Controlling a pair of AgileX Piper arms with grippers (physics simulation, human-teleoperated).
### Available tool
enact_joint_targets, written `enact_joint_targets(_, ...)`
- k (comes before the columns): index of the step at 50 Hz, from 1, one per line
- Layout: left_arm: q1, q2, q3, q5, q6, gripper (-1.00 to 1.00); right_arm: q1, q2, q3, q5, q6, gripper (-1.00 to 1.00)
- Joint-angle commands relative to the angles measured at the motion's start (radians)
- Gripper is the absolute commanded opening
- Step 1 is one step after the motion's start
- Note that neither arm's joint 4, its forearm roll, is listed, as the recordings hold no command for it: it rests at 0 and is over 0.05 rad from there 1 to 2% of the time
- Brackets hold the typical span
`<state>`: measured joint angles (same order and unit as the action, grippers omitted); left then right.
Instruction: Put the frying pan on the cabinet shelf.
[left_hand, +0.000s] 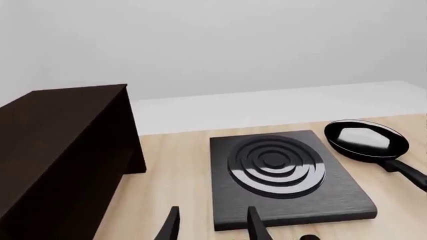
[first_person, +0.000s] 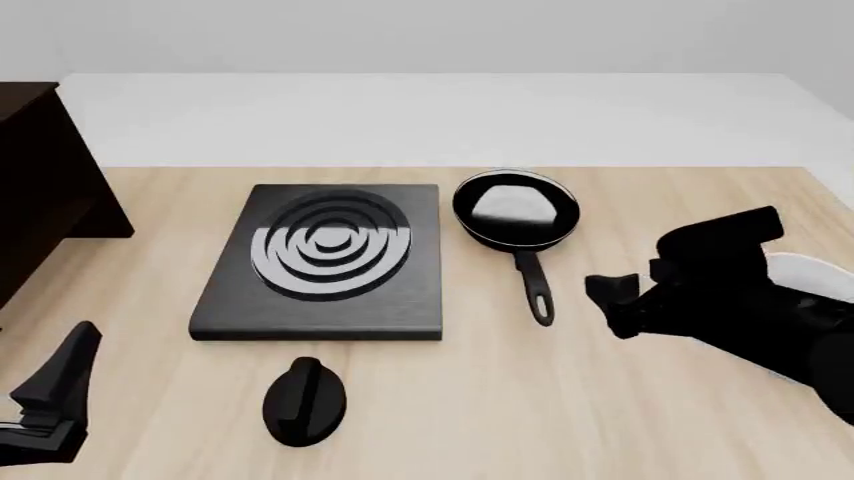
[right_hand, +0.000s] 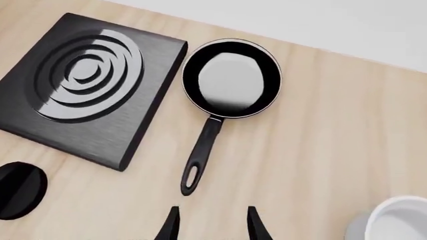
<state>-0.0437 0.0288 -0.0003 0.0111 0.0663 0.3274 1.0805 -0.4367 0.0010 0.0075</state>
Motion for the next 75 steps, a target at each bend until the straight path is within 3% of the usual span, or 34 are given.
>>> enact_joint_targets(1,-0.006,-0.029,0.000,0.028,0.016,1.00,0.020,0.103,-0.041,-0.003,0.007,1.00)
enact_joint_targets(14,0.003,-0.027,-0.001,0.019,0.000,1.00,0.008,0.193,-0.119,0.015,-0.026,1.00)
enact_joint_targets(15,-0.013,-0.028,-0.015,0.018,0.037,1.00,0.011,0.205,-0.130,0.017,-0.023,1.00)
enact_joint_targets(17,-0.002,-0.009,0.000,0.017,0.032,1.00,0.023,0.216,-0.143,0.023,-0.024,1.00)
enact_joint_targets(18,0.000,-0.023,0.000,0.012,-0.009,1.00,0.020,0.224,-0.151,0.023,-0.027,1.00)
enact_joint_targets(30,-0.012,-0.027,0.000,0.024,0.005,1.00,0.028,0.332,-0.262,0.053,-0.047,1.00)
enact_joint_targets(47,-0.022,-0.015,0.000,0.026,0.006,1.00,0.037,0.504,-0.338,0.041,-0.015,1.00)
enact_joint_targets(63,-0.026,0.003,0.000,0.017,0.010,1.00,0.033,0.635,-0.411,0.047,-0.018,1.00)
enact_joint_targets(75,-0.028,0.005,0.000,0.018,0.013,1.00,0.043,0.672,-0.405,0.028,0.050,1.00)
